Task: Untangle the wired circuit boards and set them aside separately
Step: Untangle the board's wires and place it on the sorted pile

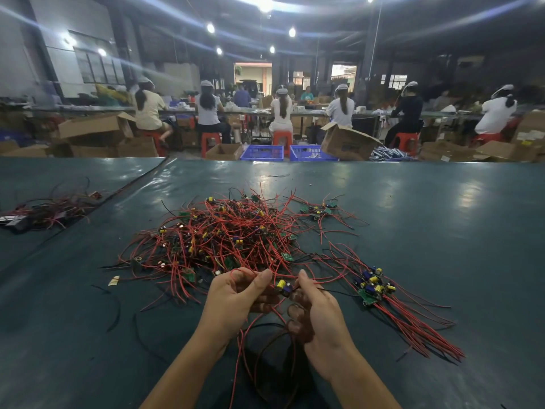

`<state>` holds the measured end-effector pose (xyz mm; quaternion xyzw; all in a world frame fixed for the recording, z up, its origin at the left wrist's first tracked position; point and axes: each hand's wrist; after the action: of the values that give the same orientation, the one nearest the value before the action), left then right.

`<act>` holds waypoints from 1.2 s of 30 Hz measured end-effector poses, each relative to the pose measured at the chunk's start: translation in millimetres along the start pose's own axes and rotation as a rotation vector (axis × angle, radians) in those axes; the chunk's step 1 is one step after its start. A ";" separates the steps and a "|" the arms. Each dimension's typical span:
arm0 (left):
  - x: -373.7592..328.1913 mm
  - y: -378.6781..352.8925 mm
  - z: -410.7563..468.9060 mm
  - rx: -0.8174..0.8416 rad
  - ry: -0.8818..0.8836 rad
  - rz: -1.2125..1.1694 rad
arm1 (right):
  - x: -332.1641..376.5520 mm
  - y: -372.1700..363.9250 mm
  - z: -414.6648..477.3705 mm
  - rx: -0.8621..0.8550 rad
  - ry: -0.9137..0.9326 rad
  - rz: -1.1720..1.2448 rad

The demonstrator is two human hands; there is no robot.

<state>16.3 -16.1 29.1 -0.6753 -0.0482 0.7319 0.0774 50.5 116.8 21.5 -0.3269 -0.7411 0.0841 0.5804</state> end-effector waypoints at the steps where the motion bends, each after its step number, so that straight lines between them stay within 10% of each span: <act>1: -0.3 0.7 0.3 -0.011 -0.014 -0.005 | 0.2 0.3 0.2 -0.006 0.010 -0.003; 22: -2.8 -4.6 -7.4 0.229 0.199 -0.106 | 6.1 4.4 -5.2 0.206 -0.005 0.091; 36: 1.5 -8.8 -5.4 0.031 0.061 0.067 | -3.7 2.3 -4.4 0.018 0.082 -0.243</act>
<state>22.0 -7.4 28.7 -0.6974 -0.0118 0.7137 0.0645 55.9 115.3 18.8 -0.2325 -0.7502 0.0064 0.6190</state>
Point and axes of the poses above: each hand's wrist, its own z-axis towards the middle knuckle, its own y-axis out of the back of the hand, x = y × z, and after that the axes turned 6 degrees about -x, right-handed
